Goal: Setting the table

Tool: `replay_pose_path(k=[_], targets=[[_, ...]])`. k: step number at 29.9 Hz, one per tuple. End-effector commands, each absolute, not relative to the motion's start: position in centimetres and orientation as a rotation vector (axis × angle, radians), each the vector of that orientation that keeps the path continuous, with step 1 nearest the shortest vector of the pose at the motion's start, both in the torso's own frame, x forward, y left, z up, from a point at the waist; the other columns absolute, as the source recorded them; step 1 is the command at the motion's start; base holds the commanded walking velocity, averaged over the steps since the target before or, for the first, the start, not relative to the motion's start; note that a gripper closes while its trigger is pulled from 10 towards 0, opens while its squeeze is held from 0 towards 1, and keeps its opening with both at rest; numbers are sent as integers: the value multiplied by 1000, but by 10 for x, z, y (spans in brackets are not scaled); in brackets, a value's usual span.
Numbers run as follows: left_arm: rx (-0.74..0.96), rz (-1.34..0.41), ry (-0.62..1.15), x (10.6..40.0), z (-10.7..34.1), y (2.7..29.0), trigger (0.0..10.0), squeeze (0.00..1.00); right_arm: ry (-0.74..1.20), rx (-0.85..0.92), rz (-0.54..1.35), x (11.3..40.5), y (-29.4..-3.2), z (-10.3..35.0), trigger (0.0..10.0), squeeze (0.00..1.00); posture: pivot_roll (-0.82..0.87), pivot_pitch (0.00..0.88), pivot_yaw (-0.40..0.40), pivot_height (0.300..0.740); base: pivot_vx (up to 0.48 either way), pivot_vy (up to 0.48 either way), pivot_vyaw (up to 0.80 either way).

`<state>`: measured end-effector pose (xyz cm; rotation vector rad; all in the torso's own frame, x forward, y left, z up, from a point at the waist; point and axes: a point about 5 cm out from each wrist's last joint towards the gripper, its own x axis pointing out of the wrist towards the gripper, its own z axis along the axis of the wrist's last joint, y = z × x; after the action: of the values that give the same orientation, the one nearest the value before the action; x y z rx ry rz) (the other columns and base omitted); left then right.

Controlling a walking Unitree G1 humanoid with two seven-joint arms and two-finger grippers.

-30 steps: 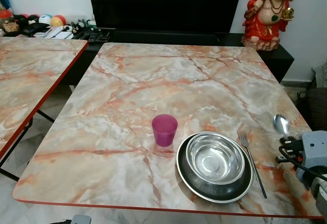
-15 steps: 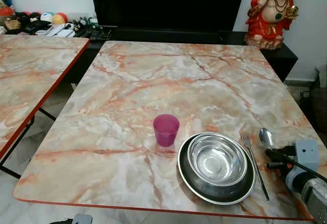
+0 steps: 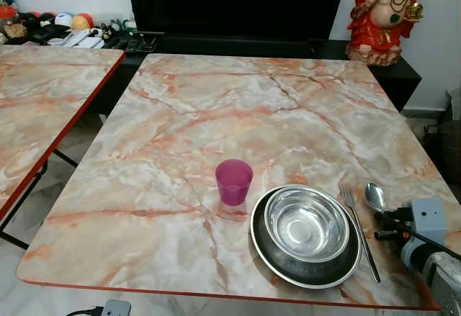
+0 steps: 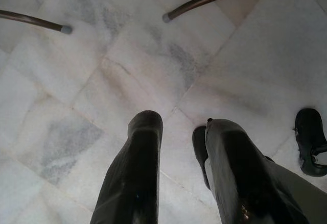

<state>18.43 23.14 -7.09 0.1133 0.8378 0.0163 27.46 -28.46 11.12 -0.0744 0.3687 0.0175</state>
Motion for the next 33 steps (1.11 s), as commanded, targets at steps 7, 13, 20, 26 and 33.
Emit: replay_pose_path(k=[7, 13, 20, 26, 33], targets=[[120, 12, 870, 179, -74, 232, 10000, 0, 355, -60, -4, 279, -280, 108, 10000, 0, -118, 122, 9, 740, 0, 0, 0], [118, 13, 871, 179, -74, 232, 10000, 0, 358, -61, -10, 280, -278, 106, 10000, 0, -120, 121, 7, 740, 0, 0, 0], [117, 11, 871, 179, -74, 232, 10000, 0, 363, -62, -12, 280, -274, 103, 10000, 0, -117, 119, 8, 740, 0, 0, 0], [118, 12, 869, 179, -74, 232, 10000, 0, 370, -63, -7, 280, -270, 100, 10000, 0, -118, 118, 9, 740, 0, 0, 0], [120, 11, 869, 179, -74, 232, 10000, 0, 382, -62, -7, 279, -268, 97, 10000, 0, -117, 120, 9, 740, 0, 0, 0]])
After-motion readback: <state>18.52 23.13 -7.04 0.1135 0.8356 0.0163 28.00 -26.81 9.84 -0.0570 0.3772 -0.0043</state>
